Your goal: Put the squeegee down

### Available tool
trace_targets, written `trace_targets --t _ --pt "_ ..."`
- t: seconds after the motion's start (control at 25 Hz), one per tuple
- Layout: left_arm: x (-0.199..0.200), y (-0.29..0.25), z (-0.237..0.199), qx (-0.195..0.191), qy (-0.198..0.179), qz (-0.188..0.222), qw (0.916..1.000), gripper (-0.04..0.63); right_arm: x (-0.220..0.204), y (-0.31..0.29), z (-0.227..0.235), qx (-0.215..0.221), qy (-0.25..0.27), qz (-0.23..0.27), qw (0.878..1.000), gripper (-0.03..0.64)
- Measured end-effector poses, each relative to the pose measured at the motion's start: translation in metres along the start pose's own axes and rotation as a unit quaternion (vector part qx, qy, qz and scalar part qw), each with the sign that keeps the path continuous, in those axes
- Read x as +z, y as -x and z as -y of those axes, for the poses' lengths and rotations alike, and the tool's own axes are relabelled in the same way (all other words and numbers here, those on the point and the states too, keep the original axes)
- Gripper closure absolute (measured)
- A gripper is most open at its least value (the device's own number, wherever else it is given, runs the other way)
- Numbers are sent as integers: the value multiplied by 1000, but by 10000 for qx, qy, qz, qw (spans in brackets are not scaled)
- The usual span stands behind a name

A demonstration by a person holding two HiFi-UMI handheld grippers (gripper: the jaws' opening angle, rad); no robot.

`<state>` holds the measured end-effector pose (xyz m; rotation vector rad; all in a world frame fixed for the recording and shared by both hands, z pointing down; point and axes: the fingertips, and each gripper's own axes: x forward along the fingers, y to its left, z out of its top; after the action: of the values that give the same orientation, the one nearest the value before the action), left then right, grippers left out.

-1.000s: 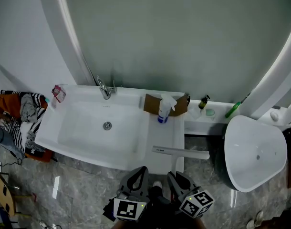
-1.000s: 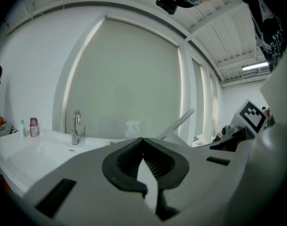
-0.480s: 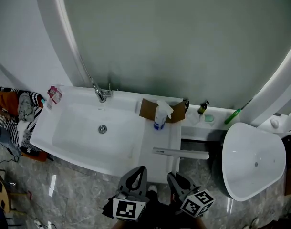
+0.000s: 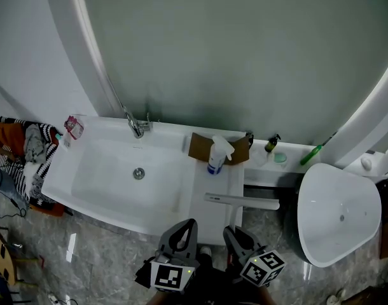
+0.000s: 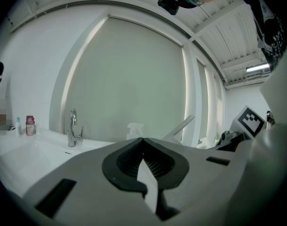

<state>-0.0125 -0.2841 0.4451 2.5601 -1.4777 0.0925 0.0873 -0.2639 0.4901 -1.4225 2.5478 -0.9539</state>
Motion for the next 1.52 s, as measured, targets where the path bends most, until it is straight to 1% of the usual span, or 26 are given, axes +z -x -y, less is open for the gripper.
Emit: trace_targets --t 0.16,0.28,0.44,0.52,0.6,0.72,0.96,1.04,1.12,1.32,1.52 --pt "9 -2 -9 -4 69 121 9999 591 -7 -18 0 67 -209 -111 9997 565" --pt "4 0 -14 -30 40 -59 10000 591 -11 -37 8 62 -380 -213 9990 565" --pt "6 -1 -22 30 95 -69 9999 591 -15 -69 30 -42 -394 -405 9984 565" --pt "4 -1 -26 54 73 -223 9997 591 -24 -84 44 -142 -430 -616 9971 565" --pt "6 -5 -29 72 112 -69 9999 591 -36 -97 59 -248 -543 -806 9950 565" --pt "8 -11 -31 66 137 16 9999 591 -49 -111 78 -351 -912 -933 9908 565" --pt "3 -23 -34 19 211 -134 9997 591 -58 -132 107 -396 -1891 -948 9766 565" --pt "1 -28 -35 -18 192 -196 9996 591 -60 -135 117 -427 -2076 -958 9726 565" --pt "5 -34 -35 -46 210 -123 9997 591 -60 -138 124 -422 -2202 -949 9699 565" --pt "6 -46 -34 -92 231 -108 9996 591 -64 -146 141 -489 -2375 -1016 9648 565" --pt "4 -52 -35 -78 239 -134 9996 591 -71 -147 153 -677 -2131 -1212 9671 565"
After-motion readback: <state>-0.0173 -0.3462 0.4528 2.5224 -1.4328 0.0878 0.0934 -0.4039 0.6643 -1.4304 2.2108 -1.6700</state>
